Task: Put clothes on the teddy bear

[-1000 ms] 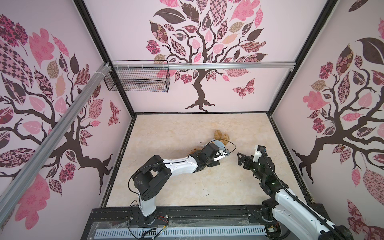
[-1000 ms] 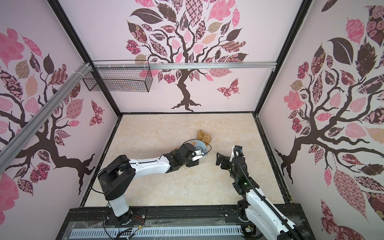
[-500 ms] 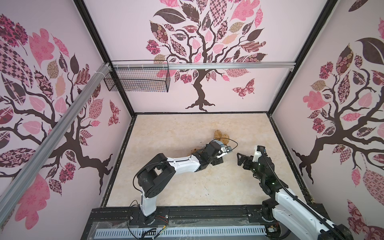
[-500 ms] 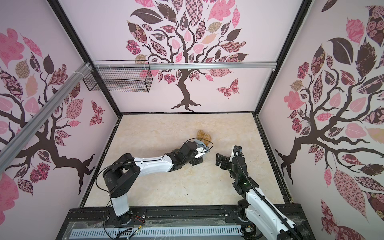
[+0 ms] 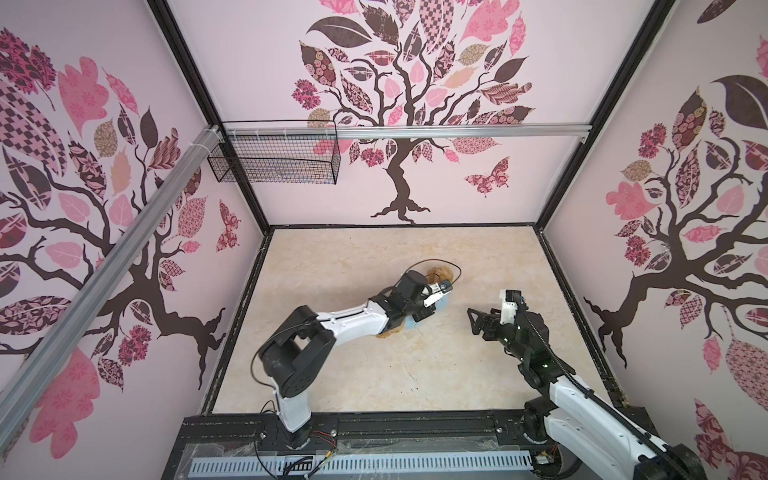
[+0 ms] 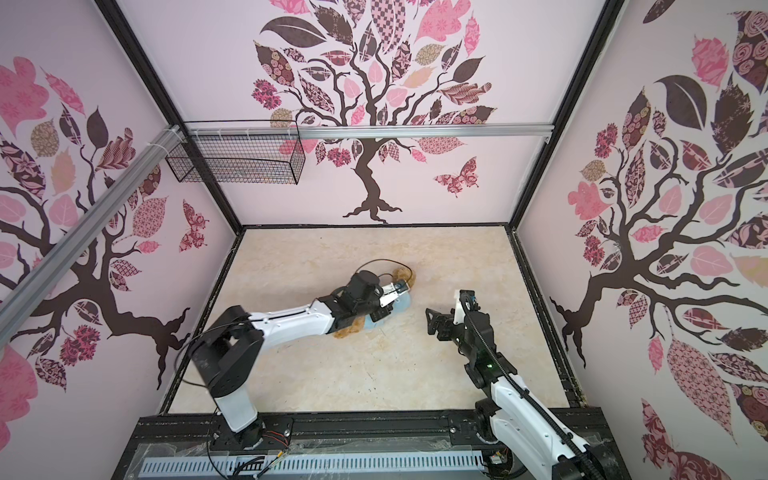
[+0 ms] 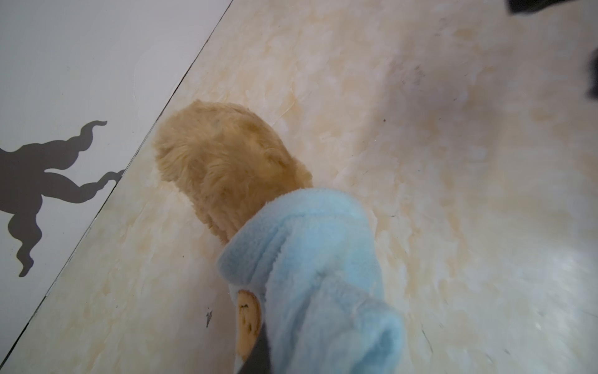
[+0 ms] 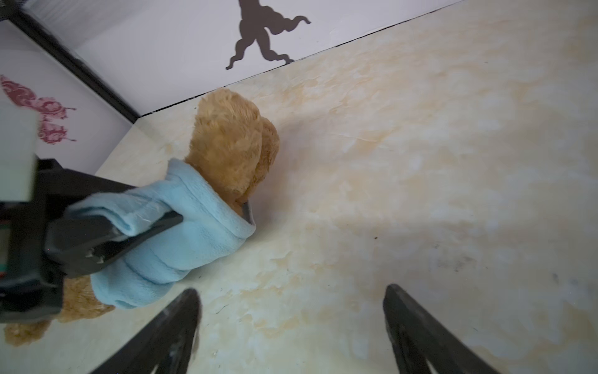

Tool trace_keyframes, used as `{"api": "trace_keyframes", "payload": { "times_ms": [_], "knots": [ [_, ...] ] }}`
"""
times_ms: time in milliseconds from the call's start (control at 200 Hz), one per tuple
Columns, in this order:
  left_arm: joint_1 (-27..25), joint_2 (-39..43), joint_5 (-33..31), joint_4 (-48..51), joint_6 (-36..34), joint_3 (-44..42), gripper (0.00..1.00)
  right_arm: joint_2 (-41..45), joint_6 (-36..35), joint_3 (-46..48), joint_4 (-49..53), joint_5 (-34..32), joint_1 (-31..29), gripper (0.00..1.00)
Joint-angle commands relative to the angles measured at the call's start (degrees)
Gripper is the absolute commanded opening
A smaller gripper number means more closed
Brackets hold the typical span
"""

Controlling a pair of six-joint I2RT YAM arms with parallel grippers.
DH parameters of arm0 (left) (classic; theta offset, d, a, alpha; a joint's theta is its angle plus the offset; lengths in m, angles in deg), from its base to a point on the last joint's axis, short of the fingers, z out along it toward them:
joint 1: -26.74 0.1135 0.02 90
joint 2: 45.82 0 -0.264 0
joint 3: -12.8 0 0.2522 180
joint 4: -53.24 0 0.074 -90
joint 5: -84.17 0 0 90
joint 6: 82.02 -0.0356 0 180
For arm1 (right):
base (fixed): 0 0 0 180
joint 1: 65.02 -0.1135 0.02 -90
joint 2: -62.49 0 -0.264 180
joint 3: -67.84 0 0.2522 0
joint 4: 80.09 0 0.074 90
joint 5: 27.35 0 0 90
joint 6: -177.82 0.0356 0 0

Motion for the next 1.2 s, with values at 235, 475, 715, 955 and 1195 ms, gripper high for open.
{"api": "trace_keyframes", "payload": {
  "times_ms": [235,475,715,955,1195],
  "knots": [
    [8.3,17.6,30.8,33.2,-8.5,5.6,0.2,1.7,-11.4,1.3,-18.9,22.6,-11.6,0.86],
    [8.4,19.3,38.2,41.6,-14.2,6.9,0.21,1.5,-24.3,-0.3,-16.7,16.8,-23.8,0.88],
    [8.4,20.3,43.4,38.0,-13.4,5.6,0.2,-3.0,-21.5,1.4,-22.4,20.1,-23.8,0.88],
    [8.3,19.7,46.0,38.3,-15.6,4.6,0.19,-5.4,-20.7,3.9,-31.0,20.2,-23.9,0.91],
    [7.6,19.0,49.0,39.8,-19.7,4.0,0.18,-6.2,-23.3,3.4,-35.7,23.5,-23.9,0.91]
  ]
}}
